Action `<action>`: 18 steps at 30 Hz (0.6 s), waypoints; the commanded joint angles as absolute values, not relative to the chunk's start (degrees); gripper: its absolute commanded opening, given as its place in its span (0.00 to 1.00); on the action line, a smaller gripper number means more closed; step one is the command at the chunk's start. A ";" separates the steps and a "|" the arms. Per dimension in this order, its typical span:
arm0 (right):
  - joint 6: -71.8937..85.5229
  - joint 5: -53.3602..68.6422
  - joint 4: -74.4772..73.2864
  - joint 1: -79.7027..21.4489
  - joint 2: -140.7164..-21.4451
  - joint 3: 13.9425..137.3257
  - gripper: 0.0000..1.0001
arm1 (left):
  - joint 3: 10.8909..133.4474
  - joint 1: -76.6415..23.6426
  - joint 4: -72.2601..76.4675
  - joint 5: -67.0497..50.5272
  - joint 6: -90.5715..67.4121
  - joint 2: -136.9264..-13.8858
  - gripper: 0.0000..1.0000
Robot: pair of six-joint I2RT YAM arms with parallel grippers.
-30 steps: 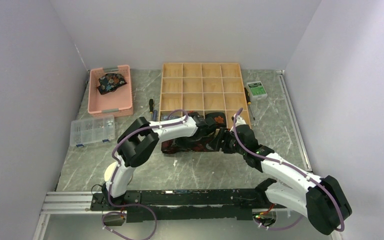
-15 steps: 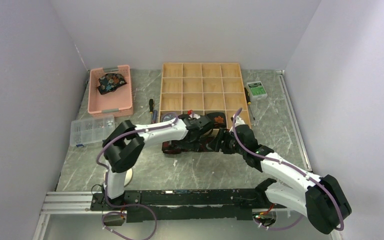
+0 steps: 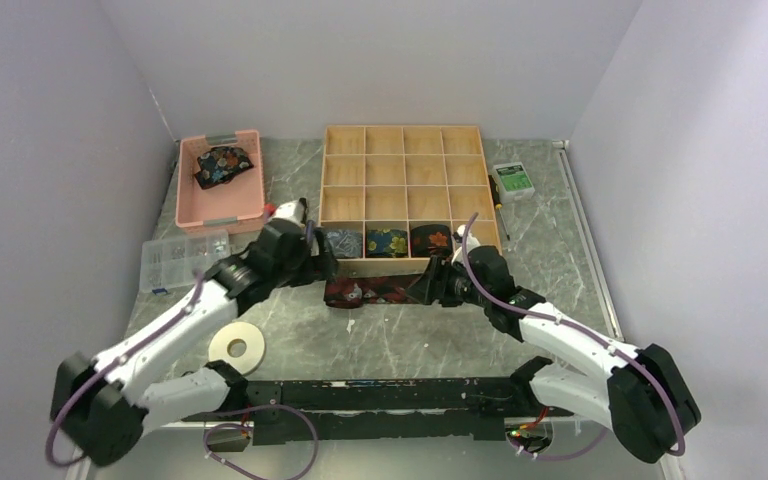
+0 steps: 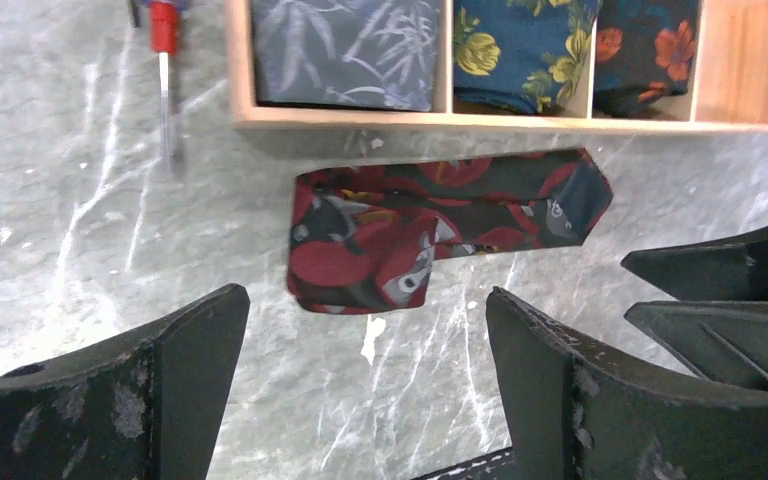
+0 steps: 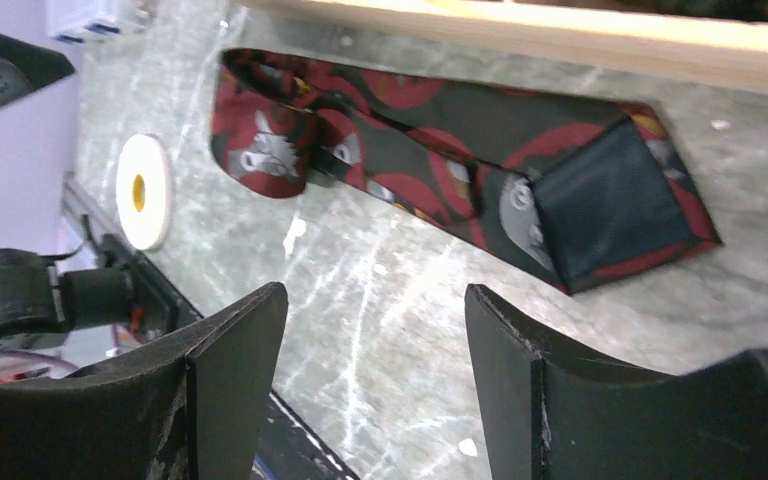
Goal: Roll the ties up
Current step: Roll the tie at the center of the board.
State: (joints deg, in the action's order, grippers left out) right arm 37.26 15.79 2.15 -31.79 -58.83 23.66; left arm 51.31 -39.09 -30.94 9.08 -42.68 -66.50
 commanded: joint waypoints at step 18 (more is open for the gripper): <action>41.14 16.41 12.80 -42.45 -83.24 41.83 0.68 | 13.58 -11.18 24.06 -25.50 -57.06 -51.77 0.94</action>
State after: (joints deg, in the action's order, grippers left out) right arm 42.59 20.84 12.82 -40.16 -81.54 36.51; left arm 14.46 -12.36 13.74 -21.45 -53.21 -52.45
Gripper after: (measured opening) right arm 0.672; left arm 0.939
